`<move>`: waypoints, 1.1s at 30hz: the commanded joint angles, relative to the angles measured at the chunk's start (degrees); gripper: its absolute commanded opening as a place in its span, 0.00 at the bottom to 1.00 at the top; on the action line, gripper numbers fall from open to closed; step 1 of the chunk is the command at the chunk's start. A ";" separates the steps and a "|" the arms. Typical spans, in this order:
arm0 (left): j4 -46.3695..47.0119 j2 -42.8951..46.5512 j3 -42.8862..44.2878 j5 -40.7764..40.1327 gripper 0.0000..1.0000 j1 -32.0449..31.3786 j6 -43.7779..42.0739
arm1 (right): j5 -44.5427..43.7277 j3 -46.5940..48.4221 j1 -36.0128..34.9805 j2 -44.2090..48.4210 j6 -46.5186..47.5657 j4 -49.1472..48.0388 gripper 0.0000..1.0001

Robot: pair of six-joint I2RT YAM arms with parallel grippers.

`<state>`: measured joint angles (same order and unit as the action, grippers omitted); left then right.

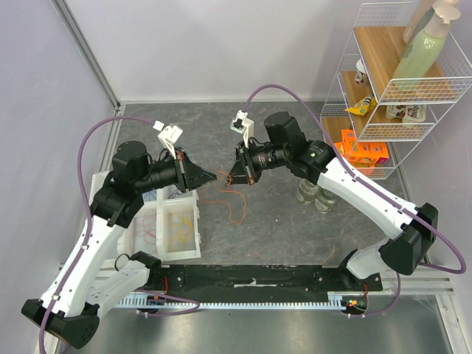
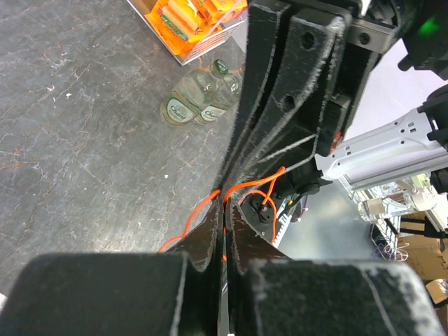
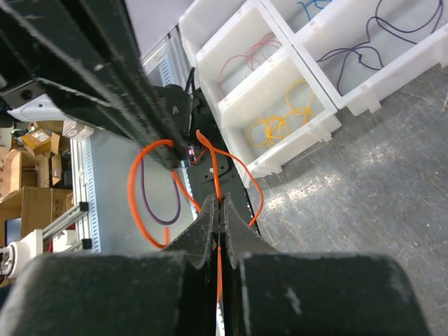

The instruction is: Untangle the cables

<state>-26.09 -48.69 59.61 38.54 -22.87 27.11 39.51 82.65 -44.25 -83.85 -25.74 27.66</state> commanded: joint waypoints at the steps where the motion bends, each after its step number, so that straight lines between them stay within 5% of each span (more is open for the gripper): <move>1: 0.87 -1.76 2.17 -0.66 0.06 0.20 -1.45 | 5.49 -0.30 -0.05 1.50 -1.15 -3.48 0.00; 20: 3.85 0.08 -2.66 11.20 0.20 0.11 -0.75 | 4.53 -1.70 -0.05 2.99 -3.36 -7.62 0.00; 26: 1.74 -0.62 -1.78 9.01 0.03 0.20 -2.41 | 4.79 -1.97 -0.05 3.52 -3.88 -8.32 0.00; 33: -1.42 0.08 -0.64 5.14 0.02 0.20 -4.35 | 5.93 -2.14 -0.05 3.26 -6.25 -12.01 0.00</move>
<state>-24.91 -49.32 57.19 45.08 -22.85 25.45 43.99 80.47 -44.29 -82.11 -29.61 21.52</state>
